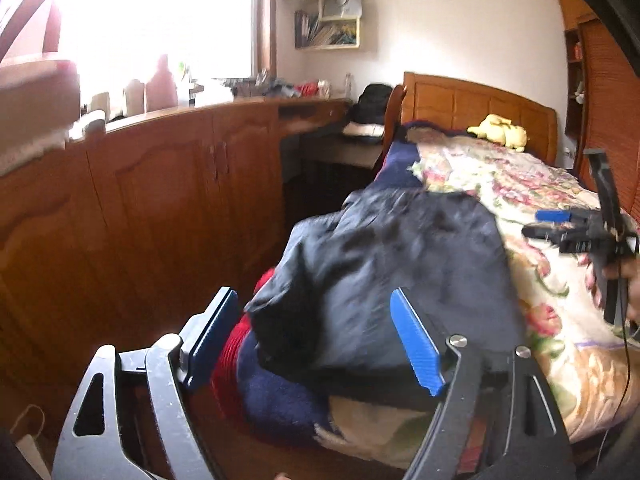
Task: Fold large clothes
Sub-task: 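Set the jacket down at the bed edge and open the right tool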
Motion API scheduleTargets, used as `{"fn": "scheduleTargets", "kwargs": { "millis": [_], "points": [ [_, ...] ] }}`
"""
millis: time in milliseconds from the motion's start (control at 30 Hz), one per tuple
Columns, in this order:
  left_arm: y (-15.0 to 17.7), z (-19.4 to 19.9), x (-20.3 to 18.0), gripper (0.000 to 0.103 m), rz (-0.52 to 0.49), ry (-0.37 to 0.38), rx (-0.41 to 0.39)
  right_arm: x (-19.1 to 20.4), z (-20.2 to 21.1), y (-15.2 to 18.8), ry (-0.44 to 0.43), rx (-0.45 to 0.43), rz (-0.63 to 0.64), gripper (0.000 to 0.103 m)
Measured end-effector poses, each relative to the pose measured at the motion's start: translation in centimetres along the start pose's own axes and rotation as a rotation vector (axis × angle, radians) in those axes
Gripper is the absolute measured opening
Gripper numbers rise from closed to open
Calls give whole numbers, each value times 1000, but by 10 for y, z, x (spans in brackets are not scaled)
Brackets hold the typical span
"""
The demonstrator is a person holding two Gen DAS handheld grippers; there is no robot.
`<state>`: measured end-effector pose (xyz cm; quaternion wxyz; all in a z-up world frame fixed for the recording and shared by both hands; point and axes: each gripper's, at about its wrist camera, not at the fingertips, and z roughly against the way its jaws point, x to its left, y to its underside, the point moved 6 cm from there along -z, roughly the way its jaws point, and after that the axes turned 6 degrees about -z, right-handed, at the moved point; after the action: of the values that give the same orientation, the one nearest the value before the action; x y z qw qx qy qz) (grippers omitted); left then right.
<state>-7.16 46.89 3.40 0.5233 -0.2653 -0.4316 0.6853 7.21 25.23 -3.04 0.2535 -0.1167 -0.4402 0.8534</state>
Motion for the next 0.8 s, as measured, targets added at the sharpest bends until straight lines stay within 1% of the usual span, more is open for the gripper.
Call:
{"fn": "scheduleTargets", "kwargs": {
  "millis": [133,200,300,400,467,600,667,733,800],
  "points": [
    [-18,15,-27,80,-39,11,-34,-6,17,12,3,-12,16,87],
    [-23,21,-43,81,-51,28,-54,-11,30,17,2,-17,5,87],
    [-28,28,-69,82,-57,74,-77,-24,50,25,14,-33,-23,87],
    [-31,28,-95,82,-55,62,-96,-38,73,40,27,-39,-42,88],
    [-31,27,-115,82,-62,97,-97,-48,85,52,43,-42,-50,90],
    [-30,24,-152,82,-70,138,-92,-70,116,77,86,-65,-70,91],
    [-28,21,-174,82,-65,179,-76,-81,131,88,102,-79,-102,91],
    [-26,17,-197,82,-76,200,-54,-92,145,101,123,-79,-132,91],
    [-24,15,-218,82,-91,220,-49,-101,158,112,158,-83,-147,91]
  ]
}}
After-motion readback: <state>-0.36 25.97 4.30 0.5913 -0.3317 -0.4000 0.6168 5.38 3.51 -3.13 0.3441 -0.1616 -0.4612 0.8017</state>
